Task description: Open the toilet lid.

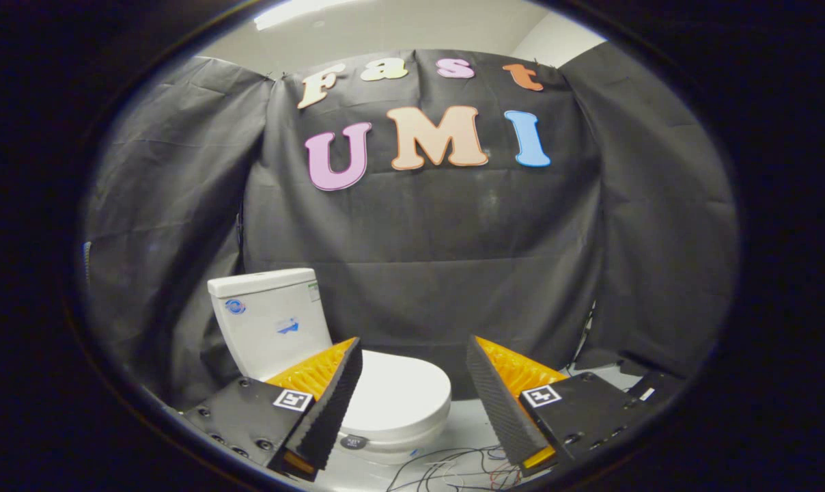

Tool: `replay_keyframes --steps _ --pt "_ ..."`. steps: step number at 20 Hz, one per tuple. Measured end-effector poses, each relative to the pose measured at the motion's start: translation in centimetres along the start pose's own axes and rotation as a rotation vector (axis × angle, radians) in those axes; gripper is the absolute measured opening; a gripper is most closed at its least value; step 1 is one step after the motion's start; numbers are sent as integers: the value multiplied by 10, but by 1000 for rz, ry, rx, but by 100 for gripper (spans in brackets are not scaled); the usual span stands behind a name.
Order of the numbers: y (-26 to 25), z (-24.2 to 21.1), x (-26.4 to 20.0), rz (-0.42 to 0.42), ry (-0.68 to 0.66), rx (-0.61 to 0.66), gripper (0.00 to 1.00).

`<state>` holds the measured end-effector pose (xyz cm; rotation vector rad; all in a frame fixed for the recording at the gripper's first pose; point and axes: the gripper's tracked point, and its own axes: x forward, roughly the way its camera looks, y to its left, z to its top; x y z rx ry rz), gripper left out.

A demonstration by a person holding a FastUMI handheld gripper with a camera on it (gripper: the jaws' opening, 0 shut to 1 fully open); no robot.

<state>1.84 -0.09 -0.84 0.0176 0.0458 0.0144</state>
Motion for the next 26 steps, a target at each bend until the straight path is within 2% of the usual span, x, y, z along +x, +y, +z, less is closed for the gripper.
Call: replay_keyframes --steps 7,9,26 --pt "0 14 -28 6 -66 -14 94" --pt "3 4 -23 8 -35 -32 92" --pt "3 8 -22 6 -39 -27 94"
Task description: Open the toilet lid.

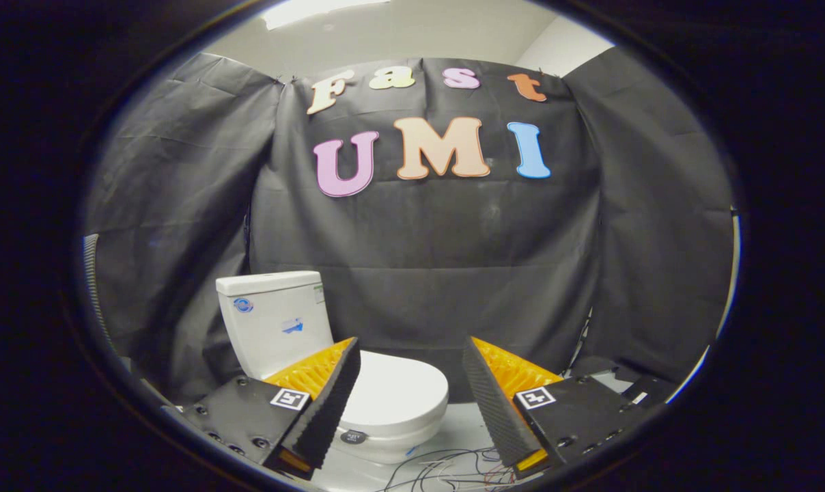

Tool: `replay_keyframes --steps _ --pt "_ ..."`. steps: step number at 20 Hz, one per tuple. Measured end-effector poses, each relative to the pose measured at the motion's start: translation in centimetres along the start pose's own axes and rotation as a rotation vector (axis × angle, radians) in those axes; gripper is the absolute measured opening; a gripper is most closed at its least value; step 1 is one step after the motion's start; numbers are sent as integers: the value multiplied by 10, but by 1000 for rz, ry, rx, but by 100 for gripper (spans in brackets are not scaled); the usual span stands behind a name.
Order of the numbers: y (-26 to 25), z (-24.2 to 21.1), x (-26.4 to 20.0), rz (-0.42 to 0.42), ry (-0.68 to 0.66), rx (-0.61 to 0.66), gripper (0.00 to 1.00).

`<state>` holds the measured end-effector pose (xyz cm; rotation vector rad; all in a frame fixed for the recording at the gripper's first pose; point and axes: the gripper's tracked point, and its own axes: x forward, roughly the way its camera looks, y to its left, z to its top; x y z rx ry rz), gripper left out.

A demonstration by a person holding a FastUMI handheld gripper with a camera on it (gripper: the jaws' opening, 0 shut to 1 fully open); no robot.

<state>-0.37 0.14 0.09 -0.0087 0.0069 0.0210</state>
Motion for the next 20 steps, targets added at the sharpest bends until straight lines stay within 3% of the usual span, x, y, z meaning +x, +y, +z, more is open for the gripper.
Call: replay_keyframes --steps 20 --pt "0 0 -1 -1 1 0 99"
